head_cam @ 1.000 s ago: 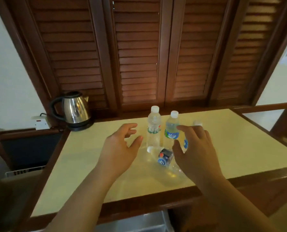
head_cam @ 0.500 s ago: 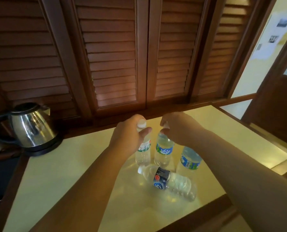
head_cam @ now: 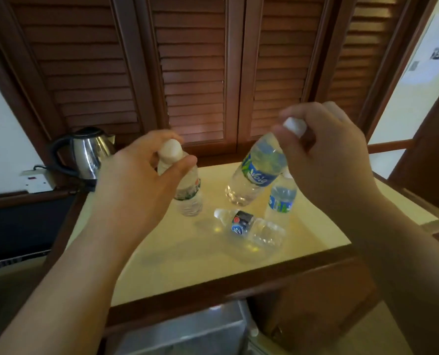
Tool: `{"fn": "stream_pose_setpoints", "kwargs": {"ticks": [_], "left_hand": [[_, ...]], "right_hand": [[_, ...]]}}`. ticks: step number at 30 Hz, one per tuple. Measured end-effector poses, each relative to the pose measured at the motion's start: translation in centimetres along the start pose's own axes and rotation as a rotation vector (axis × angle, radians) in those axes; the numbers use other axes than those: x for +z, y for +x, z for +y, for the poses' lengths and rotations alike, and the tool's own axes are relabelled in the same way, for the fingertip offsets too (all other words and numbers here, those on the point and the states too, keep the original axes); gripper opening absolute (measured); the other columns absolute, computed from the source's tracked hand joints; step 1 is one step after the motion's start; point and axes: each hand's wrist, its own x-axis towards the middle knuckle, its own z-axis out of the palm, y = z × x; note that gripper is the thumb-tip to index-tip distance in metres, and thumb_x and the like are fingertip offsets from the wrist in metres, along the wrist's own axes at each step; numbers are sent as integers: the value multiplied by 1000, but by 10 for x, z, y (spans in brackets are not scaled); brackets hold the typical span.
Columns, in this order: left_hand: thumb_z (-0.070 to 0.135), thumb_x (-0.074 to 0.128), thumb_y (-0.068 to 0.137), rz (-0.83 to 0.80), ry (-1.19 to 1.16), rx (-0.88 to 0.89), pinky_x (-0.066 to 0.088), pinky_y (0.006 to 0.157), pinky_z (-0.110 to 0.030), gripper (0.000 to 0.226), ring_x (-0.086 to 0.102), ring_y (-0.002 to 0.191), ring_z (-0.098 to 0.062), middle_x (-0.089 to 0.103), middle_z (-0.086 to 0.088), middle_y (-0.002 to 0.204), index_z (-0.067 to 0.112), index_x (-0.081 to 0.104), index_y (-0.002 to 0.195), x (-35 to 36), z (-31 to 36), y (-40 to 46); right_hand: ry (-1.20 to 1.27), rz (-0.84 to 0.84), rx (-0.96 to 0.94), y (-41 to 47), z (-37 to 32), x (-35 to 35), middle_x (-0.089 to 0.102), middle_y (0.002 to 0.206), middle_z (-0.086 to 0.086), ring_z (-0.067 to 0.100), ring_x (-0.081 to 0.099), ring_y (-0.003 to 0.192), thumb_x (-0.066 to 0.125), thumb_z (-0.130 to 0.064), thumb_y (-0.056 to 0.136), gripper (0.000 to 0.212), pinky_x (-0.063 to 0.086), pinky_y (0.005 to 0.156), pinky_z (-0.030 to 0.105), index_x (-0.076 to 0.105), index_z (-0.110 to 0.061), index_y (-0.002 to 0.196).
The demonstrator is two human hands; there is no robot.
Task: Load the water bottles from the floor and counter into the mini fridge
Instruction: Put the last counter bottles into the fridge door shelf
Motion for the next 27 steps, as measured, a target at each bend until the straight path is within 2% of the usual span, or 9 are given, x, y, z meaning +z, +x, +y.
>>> {"fn": "stream_pose_setpoints", "kwargs": {"ticks": [2, 5, 7, 9, 15, 18, 19, 22, 27], "left_hand": [[49, 69, 88, -6, 22, -2, 42, 73, -11, 35, 60, 98, 7, 65, 23, 103, 41, 65, 122, -12, 13, -47], [51, 70, 86, -16, 16, -38, 43, 74, -11, 33, 58, 98, 17, 61, 34, 96, 43, 66, 118, -25, 26, -120], [48, 71, 86, -52, 6, -61, 49, 73, -15, 28, 62, 99, 13, 63, 33, 99, 42, 67, 113, -28, 30, -172], [49, 72, 85, -94, 9, -103, 58, 72, -25, 27, 69, 90, 3, 70, 24, 95, 41, 68, 110, -26, 30, -222], [52, 72, 83, -322, 39, -256, 63, 71, -31, 29, 70, 86, 4, 72, 26, 95, 43, 69, 110, 21, -7, -335], [61, 67, 78, -384, 1, -356, 62, 73, -25, 36, 70, 87, 6, 71, 28, 92, 45, 69, 111, 64, -44, -383], [62, 66, 78, -409, -7, -381, 62, 70, -23, 36, 70, 85, 5, 72, 25, 88, 46, 67, 110, 82, -60, -400], [55, 74, 82, -442, -8, -451, 63, 63, -28, 30, 71, 78, -2, 73, 15, 80, 48, 66, 110, 127, -103, -444], [53, 79, 79, -361, -53, -616, 58, 71, -20, 32, 67, 87, 12, 70, 35, 91, 52, 69, 109, 200, -173, -516]], "right_hand": [[5, -45, -16, -33, -9, -25, 54, 101, -10, -8, 49, 76, 60, -41, 99, 24, 36, 64, 2, 66, -26, 118], [40, -132, -33, -92, -17, -56, 52, 99, -11, -6, 50, 77, 60, -41, 100, 25, 34, 65, 3, 66, -25, 118], [102, -202, -23, -136, -14, -71, 52, 97, -11, -3, 50, 76, 63, -38, 98, 23, 34, 67, 3, 68, -22, 115], [163, -280, 16, -184, -5, -77, 51, 95, -11, -3, 51, 75, 66, -36, 97, 22, 36, 68, 3, 70, -22, 113], [229, -493, 327, -344, 35, -43, 53, 94, -15, 8, 58, 75, 74, -31, 93, 16, 44, 63, 12, 72, -28, 108], [186, -568, 486, -427, 57, -2, 51, 101, -15, 6, 57, 72, 70, -34, 95, 19, 41, 63, 7, 69, -30, 113], [159, -578, 532, -456, 67, 15, 52, 105, -14, 6, 58, 77, 69, -34, 96, 20, 42, 68, 8, 68, -31, 115], [109, -515, 690, -530, 90, 63, 52, 116, -10, 16, 66, 86, 68, -33, 97, 24, 55, 77, 25, 66, -28, 120], [58, -375, 816, -636, 128, 143, 52, 128, -4, 12, 63, 87, 66, -27, 99, 26, 57, 81, 31, 62, -25, 124]]}}
